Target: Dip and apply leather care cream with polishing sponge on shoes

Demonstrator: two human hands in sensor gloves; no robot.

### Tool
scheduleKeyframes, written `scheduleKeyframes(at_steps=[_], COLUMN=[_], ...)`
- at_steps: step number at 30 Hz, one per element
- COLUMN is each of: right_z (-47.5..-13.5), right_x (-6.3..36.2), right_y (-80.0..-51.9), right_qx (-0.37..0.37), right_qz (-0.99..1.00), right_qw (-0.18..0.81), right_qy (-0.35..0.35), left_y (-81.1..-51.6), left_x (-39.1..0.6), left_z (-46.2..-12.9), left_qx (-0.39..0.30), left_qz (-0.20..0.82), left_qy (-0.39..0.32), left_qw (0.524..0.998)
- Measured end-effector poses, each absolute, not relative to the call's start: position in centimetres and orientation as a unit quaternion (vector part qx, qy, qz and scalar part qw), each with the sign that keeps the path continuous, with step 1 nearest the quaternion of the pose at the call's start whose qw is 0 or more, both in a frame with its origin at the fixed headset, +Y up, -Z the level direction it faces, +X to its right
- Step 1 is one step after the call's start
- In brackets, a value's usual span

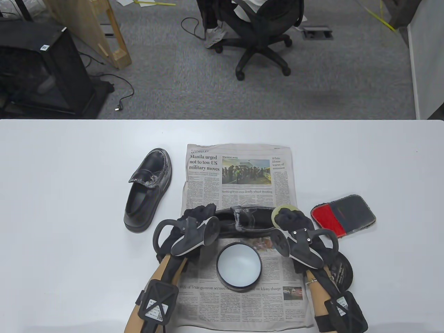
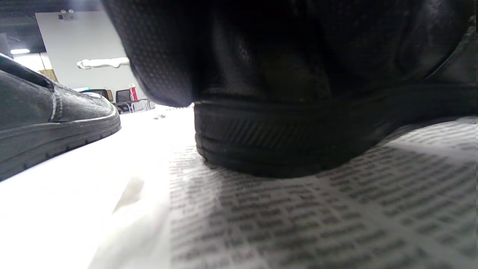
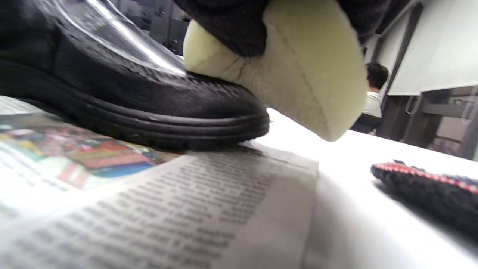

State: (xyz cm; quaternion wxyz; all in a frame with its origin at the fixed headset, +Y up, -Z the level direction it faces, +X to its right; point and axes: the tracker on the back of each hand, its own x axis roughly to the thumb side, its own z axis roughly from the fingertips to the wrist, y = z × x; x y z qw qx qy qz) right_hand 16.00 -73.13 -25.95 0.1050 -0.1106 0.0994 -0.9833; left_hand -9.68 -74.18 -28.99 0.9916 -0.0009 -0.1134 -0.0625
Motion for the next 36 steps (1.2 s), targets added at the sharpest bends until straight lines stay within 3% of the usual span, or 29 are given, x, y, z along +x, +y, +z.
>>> scheduleKeyframes(at_steps=[4,8,14,21,25,28,36], right_z=[-24.7,-26.1,-28.0,-25.5,-25.1,-26.4,-27.4], right_x=[14.2,12.9,15.5,15.5,13.9,12.9,15.2], right_y=[-72.4,-72.6,-73.7,-72.6,-71.6,-72.1,-73.3], right_qx=[-0.162,-0.150,-0.069,-0.111,-0.148,-0.136,-0.070], right_qz=[-0.979,-0.977,-0.984,-0.982,-0.983,-0.986,-0.988], right_qw=[0.048,0.061,0.125,0.143,0.072,0.007,0.124], right_qy=[0.110,0.138,0.103,0.055,0.087,0.100,0.053], left_y=[-74.3,-74.4,-74.3,-74.3,-74.3,-74.3,-74.3], left_x=[-9.6,-9.7,-9.6,-9.3,-9.2,-9.2,-9.1], left_z=[-29.1,-29.1,-28.9,-28.7,-28.8,-28.8,-28.7], left_qx=[-0.001,-0.001,0.000,0.023,0.021,0.021,0.025], left_qz=[-0.057,-0.056,-0.067,-0.098,-0.105,-0.107,-0.110], left_qy=[-0.119,-0.126,-0.131,-0.156,-0.166,-0.168,-0.171], left_qw=[0.991,0.990,0.989,0.983,0.980,0.980,0.979])
